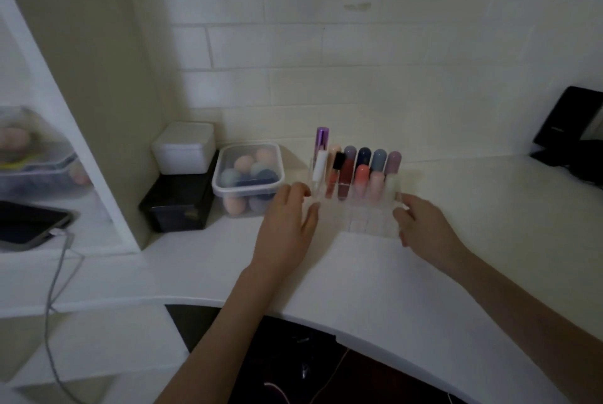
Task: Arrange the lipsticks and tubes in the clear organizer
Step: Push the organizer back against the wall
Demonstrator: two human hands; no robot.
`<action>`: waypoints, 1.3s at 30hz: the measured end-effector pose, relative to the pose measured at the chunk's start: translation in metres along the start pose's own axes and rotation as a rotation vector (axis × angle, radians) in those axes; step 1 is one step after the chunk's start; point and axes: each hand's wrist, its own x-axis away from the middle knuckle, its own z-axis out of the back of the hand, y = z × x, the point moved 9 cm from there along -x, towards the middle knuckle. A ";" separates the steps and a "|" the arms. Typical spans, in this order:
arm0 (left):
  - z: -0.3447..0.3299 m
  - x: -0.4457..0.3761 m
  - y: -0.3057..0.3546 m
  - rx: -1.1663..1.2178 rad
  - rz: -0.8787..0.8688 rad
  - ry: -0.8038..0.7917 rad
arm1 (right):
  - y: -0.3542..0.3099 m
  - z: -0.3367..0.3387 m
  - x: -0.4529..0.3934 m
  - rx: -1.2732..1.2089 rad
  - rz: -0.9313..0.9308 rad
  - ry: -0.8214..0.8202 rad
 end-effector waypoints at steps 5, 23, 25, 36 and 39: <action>-0.022 -0.021 -0.003 -0.329 -0.122 -0.014 | 0.004 -0.013 -0.057 -0.059 0.013 -0.024; -0.086 -0.072 -0.016 -0.366 -0.275 -0.219 | -0.011 -0.064 -0.125 -0.009 0.137 -0.098; -0.084 -0.075 -0.018 -0.369 -0.280 -0.184 | -0.011 -0.065 -0.127 -0.016 0.155 -0.107; -0.082 -0.079 -0.020 -0.319 -0.252 -0.146 | -0.112 -0.041 -0.143 0.049 0.570 0.204; -0.081 -0.078 -0.022 -0.300 -0.283 -0.145 | -0.138 -0.063 -0.155 0.196 0.650 0.097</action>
